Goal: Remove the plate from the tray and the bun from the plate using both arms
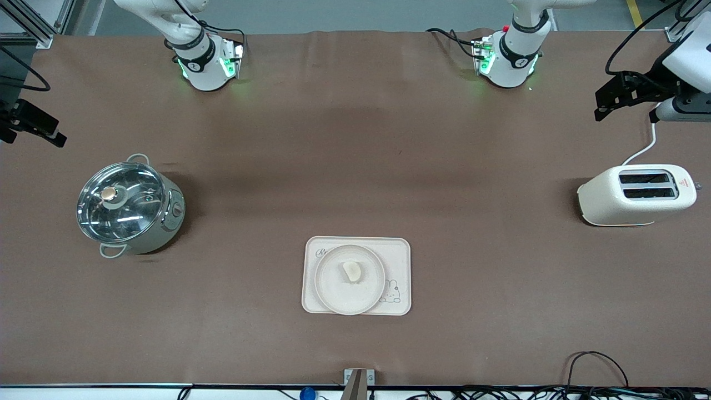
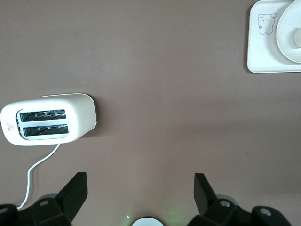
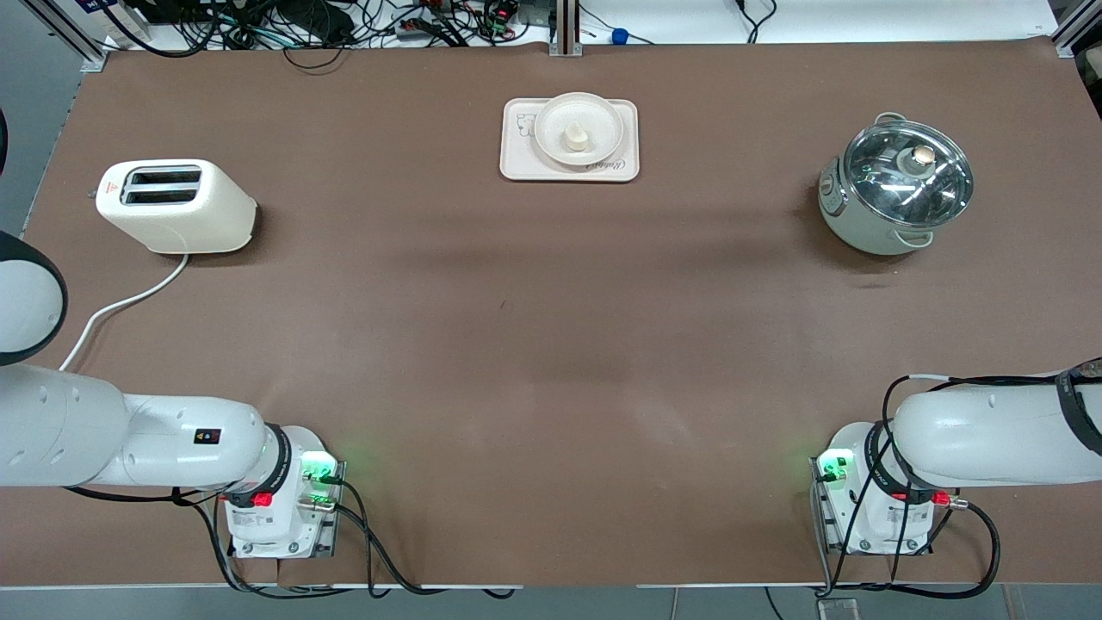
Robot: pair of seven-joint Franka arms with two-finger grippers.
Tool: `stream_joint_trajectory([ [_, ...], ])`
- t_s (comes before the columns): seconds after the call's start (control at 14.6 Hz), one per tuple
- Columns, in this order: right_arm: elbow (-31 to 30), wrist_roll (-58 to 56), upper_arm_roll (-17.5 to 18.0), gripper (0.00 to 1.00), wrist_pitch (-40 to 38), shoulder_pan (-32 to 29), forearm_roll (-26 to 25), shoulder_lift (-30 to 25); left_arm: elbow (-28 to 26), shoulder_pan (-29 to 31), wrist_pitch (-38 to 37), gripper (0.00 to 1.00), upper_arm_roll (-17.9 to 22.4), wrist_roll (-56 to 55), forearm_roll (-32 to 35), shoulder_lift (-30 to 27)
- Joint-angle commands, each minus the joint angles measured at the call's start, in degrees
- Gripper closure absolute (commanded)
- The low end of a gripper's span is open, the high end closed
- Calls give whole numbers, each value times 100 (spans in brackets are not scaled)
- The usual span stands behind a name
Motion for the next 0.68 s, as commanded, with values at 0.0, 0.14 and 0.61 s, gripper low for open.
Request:
stream_joint_trajectory([
  [0.0,-122,-135,67,0,-91,-50,-98,-162,161,15,-99,0,9,103,-74,58],
  [0.14,-131,-91,67,0,-75,2,-107,-153,274,6,-99,0,18,77,-48,84],
  [0.61,-105,-74,67,0,-233,3,-116,-188,310,76,-99,0,27,103,-74,155],
])
